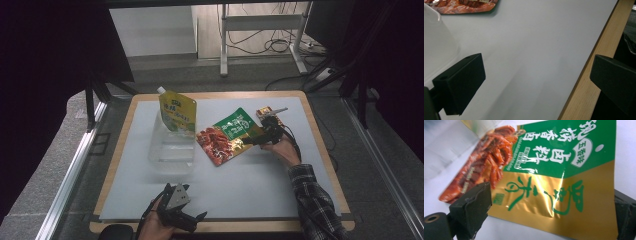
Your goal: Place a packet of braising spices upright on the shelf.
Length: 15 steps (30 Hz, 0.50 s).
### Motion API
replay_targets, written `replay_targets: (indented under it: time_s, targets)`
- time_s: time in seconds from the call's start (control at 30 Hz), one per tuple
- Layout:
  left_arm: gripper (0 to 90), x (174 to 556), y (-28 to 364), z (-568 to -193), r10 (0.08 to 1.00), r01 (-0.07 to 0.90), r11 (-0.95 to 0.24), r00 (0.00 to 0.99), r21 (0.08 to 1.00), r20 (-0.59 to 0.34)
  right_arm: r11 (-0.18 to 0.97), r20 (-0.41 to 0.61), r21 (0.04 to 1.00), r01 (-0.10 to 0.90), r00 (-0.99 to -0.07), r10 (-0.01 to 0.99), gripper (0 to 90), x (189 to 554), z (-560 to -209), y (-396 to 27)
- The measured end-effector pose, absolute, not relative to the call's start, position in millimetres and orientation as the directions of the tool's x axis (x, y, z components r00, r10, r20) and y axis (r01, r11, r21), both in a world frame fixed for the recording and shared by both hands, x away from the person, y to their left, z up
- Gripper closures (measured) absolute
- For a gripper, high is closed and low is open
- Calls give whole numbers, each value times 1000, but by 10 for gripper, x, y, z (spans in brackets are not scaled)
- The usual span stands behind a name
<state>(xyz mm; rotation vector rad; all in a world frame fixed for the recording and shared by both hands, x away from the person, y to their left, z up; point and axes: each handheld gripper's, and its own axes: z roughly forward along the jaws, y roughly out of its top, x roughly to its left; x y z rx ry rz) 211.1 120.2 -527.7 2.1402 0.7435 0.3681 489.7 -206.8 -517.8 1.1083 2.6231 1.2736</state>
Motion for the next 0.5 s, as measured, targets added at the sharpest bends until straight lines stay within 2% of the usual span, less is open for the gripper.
replay_targets:
  time_s: [0.03,0.1,0.17,0.3,0.47,0.5]
  targets:
    - [0,2110,1202,-5276,622,382,-487,783,785,6,420,273,684,597,-743,611,80,4891,-5167,-2055]
    - [0,2110,1199,-5277,622,381,-488,783,785,7,436,230,681,588,-738,635,168,4873,-5158,-2039]
    - [0,2108,1194,-5278,621,380,-491,784,784,8,428,194,677,599,-706,681,380,4852,-5139,-2048]
    - [0,2107,1193,-5278,620,380,-491,785,784,8,385,203,675,629,-660,723,660,4857,-5117,-2085]
    - [0,2108,1198,-5276,621,379,-491,784,784,9,389,156,692,608,-652,742,883,4839,-5118,-2093]
    - [0,2108,1197,-5276,620,380,-491,784,784,9,393,149,694,603,-654,742,888,4835,-5114,-2091]
